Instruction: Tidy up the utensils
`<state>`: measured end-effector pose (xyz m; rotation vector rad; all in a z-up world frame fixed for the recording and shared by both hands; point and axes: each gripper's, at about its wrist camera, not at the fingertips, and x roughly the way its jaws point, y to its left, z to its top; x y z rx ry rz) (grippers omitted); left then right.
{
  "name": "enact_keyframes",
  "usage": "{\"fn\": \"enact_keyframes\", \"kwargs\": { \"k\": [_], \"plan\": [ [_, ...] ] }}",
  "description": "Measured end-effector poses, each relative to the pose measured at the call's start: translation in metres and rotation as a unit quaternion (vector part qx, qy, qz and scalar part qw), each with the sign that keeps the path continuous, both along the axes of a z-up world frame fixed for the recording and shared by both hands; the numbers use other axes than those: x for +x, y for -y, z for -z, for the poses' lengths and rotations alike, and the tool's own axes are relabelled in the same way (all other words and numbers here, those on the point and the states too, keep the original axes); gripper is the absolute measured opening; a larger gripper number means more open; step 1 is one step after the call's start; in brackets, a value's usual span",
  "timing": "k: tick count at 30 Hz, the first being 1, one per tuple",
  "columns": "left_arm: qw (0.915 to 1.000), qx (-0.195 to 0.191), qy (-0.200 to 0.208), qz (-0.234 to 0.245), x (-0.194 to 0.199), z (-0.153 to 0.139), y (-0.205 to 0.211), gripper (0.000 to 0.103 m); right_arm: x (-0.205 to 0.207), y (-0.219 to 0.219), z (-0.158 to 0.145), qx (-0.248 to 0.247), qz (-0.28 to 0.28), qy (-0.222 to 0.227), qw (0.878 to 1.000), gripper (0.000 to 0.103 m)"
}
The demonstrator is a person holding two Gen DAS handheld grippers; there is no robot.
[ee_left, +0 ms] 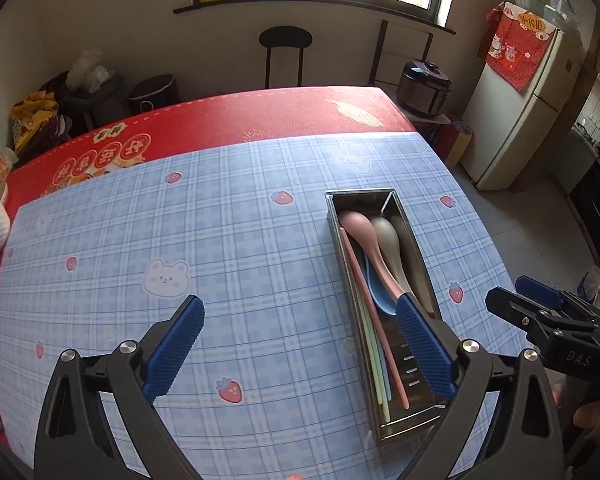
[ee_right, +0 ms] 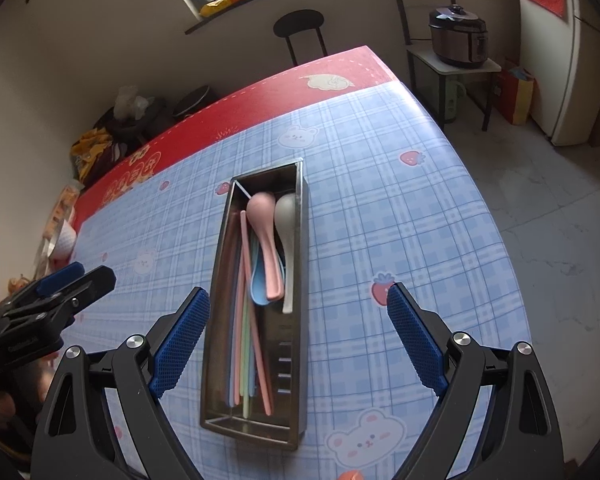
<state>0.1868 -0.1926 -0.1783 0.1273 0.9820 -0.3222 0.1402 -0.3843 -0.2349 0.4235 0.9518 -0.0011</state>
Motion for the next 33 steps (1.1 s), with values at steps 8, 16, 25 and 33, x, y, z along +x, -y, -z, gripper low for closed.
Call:
{"fn": "enact_keyframes", "kwargs": {
  "k": [8, 16, 25, 33],
  "plan": [
    [0.9959, -0.006, 0.087, -0.025, -0.021, -0.062, -0.054, 0.095, -0.001, -0.035, -0.057, -0.046, -0.007, 0.045, 0.998, 0.087],
    [0.9804, -0.007, 0.192, -0.046, -0.052, -0.130, -0.098, 0.095, -0.012, -0.071, -0.125, -0.100, -0.008, 0.124, 0.987, 0.087],
    [0.9671, -0.032, 0.248, -0.046, -0.075, -0.165, -0.122, 0.097, -0.026, -0.103, -0.163, -0.138, -0.013, 0.188, 0.972, 0.087],
    [0.9679, -0.031, 0.241, -0.062, -0.074, -0.159, -0.134, 0.097, -0.029, -0.114, -0.161, -0.147, -0.012, 0.189, 0.971, 0.087]
  ]
}}
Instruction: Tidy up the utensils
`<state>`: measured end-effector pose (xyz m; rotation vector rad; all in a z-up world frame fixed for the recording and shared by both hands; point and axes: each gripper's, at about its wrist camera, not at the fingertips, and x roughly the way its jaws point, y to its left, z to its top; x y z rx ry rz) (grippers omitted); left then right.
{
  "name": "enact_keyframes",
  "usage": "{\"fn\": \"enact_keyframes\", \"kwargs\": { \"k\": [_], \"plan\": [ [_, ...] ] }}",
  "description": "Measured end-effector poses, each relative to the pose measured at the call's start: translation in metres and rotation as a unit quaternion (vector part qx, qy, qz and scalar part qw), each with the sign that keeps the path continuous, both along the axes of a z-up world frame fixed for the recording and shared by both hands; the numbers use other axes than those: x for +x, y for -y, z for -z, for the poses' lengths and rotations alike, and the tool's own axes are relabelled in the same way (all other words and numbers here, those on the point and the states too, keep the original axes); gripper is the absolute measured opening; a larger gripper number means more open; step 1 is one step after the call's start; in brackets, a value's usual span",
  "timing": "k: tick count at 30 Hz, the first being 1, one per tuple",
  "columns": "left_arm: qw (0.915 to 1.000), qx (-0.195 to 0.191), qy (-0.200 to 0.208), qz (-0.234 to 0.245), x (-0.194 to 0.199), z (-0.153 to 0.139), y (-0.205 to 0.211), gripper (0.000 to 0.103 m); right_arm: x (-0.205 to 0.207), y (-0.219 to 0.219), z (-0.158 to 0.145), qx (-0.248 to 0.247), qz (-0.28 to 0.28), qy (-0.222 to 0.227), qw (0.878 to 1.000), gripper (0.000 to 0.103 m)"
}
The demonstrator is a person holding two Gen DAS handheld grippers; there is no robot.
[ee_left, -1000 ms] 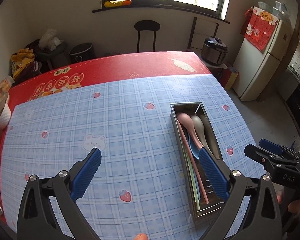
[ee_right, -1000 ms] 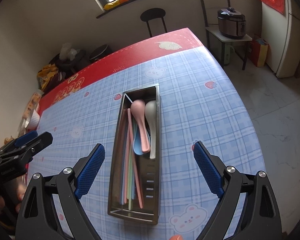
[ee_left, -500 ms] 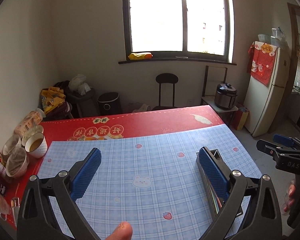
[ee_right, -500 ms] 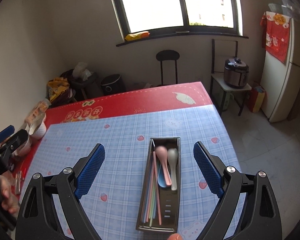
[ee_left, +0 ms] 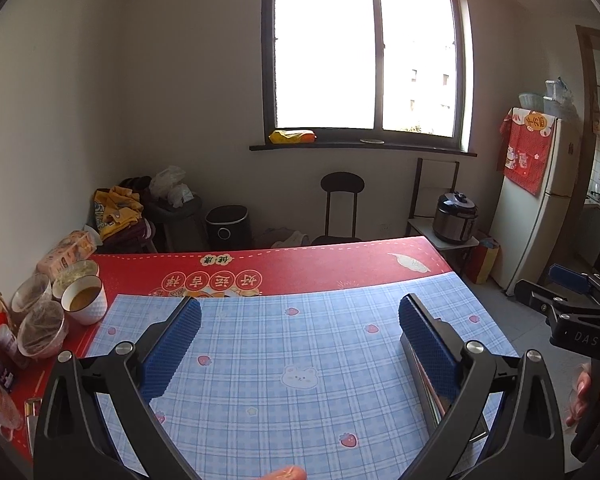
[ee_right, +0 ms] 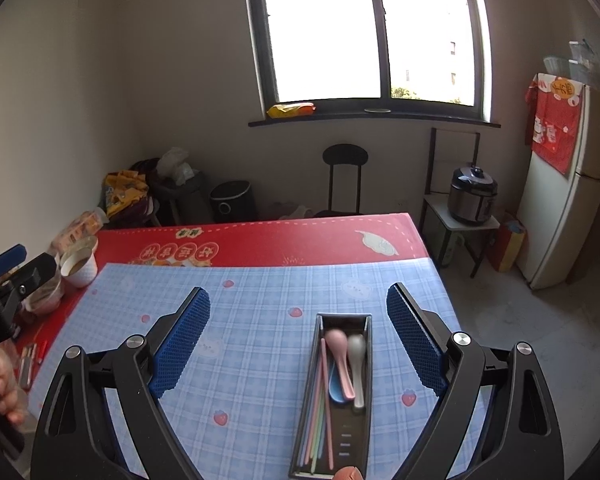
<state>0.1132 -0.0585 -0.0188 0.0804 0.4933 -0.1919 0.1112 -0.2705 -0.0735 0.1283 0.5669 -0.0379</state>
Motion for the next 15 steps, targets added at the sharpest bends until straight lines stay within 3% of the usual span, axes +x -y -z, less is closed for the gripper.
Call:
{"fn": "enact_keyframes", "kwargs": {
  "k": [15],
  "plan": [
    [1.0000, -0.007, 0.003, 0.006, -0.0054, 0.0008, -0.0080, 0.097, -0.0090, -0.0038, -0.0059, -0.006, 0.012, 0.016, 1.000, 0.087]
  ]
}}
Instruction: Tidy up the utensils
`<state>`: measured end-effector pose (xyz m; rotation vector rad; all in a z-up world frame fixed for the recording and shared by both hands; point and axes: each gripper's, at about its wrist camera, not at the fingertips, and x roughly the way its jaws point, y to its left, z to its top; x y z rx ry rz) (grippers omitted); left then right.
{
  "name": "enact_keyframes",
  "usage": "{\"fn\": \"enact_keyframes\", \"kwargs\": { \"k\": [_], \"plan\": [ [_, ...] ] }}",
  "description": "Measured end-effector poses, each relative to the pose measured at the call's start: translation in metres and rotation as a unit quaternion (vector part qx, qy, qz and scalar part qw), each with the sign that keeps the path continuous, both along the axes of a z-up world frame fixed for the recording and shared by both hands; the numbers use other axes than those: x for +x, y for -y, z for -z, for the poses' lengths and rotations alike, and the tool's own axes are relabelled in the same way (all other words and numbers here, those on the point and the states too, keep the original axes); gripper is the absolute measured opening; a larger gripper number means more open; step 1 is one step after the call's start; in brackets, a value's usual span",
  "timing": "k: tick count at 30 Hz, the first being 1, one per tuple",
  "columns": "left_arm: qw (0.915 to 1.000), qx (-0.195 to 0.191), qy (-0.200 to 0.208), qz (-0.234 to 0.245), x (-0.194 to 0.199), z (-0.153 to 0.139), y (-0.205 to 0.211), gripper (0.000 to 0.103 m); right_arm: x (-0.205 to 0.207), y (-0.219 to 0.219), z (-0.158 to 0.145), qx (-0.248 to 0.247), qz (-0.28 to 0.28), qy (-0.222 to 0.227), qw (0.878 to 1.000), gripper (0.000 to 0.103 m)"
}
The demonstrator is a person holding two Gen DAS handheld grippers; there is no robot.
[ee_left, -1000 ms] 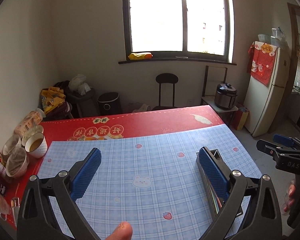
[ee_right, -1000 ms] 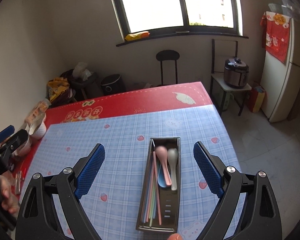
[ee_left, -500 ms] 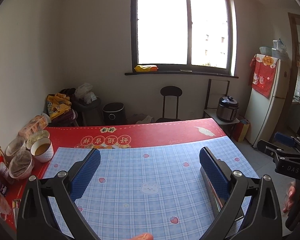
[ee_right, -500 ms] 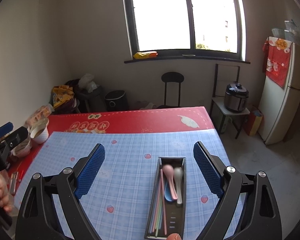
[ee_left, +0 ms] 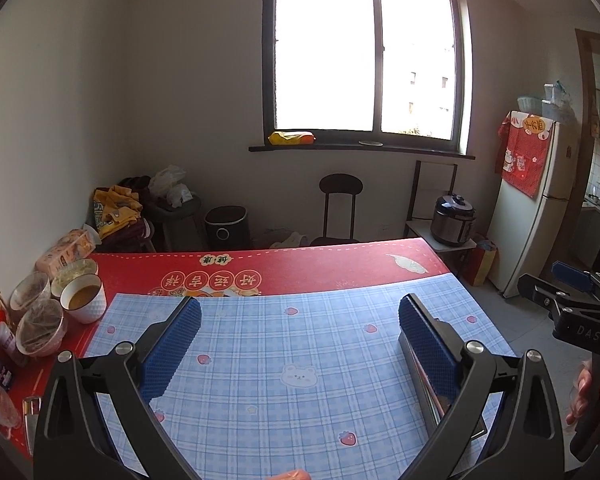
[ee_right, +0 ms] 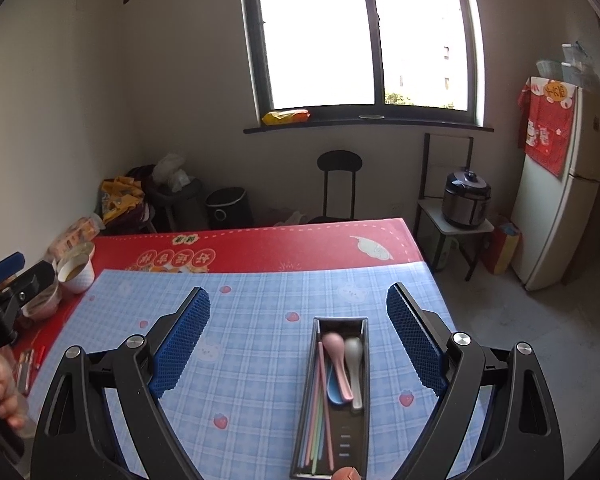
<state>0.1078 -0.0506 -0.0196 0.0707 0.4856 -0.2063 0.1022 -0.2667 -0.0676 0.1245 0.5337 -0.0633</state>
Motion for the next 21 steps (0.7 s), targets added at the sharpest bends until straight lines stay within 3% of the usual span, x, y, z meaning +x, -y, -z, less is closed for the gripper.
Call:
{"fn": "enact_keyframes", "kwargs": {
  "k": [21],
  "plan": [
    [1.0000, -0.005, -0.001, -0.005, -0.0032, -0.0017, -0.0039, 0.097, -0.0072, -0.0037, -0.0077, -0.009, 0.005, 0.024, 1.000, 0.087]
  ]
}}
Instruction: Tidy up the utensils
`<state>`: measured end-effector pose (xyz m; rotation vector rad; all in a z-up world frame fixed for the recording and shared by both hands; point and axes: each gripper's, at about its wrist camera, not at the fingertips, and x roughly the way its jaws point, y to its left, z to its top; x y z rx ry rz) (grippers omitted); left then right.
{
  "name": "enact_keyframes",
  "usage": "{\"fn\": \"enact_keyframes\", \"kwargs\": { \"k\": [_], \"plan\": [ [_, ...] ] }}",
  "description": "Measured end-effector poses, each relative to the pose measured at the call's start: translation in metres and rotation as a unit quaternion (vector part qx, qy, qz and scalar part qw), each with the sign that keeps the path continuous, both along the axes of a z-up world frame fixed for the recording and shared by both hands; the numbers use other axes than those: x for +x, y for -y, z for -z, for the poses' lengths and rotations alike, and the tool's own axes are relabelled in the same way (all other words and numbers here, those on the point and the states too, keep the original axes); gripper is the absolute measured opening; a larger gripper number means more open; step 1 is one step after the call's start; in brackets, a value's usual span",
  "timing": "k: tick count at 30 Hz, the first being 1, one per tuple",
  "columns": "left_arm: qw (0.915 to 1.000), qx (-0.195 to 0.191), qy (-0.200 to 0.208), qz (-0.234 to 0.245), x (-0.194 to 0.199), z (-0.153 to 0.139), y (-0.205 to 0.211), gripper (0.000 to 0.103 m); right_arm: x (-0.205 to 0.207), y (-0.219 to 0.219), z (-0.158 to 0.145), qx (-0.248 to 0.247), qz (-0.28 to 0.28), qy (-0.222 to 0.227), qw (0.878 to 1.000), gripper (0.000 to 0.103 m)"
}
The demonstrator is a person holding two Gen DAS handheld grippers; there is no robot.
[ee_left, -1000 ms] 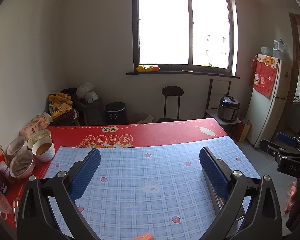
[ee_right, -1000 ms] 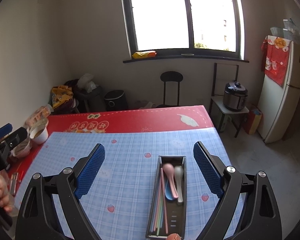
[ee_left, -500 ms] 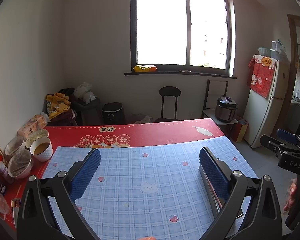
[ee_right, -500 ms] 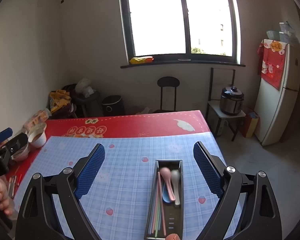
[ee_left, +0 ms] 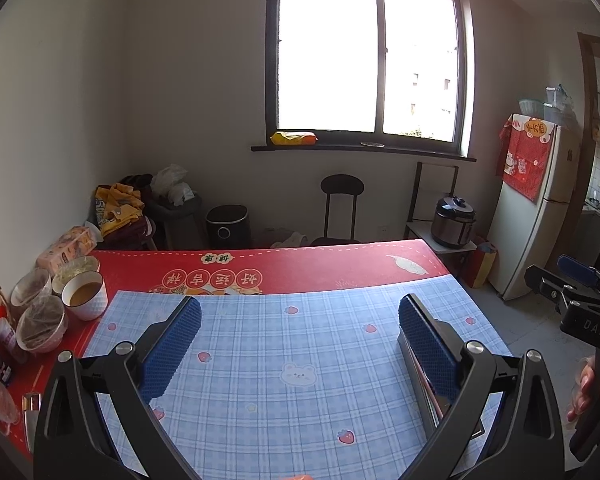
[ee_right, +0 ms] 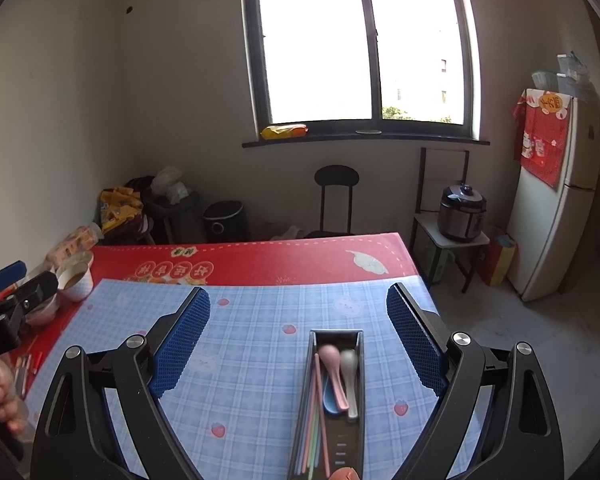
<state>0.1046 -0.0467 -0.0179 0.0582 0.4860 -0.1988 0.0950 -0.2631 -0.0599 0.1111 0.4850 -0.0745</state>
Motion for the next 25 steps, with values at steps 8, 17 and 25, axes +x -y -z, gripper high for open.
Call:
{"fn": "enact_keyframes", "kwargs": {
  "k": [8, 17, 25],
  "plan": [
    [1.0000, -0.004, -0.004, 0.001, -0.0018, -0.0011, -0.0030, 0.097, -0.0001, -0.0003, -0.0011, 0.001, 0.001, 0.001, 1.000, 0.087],
    [1.0000, -0.004, -0.005, 0.000, -0.0036, 0.0000, -0.0042, 0.097, 0.0006, -0.0023, -0.0016, 0.005, 0.004, -0.002, 1.000, 0.087],
    [0.9999, -0.003, -0.010, -0.008, -0.0016, 0.0030, -0.0066, 0.097, 0.0031, -0.0037, 0.0018, 0.007, 0.004, -0.008, 1.000, 0.087]
  ]
}}
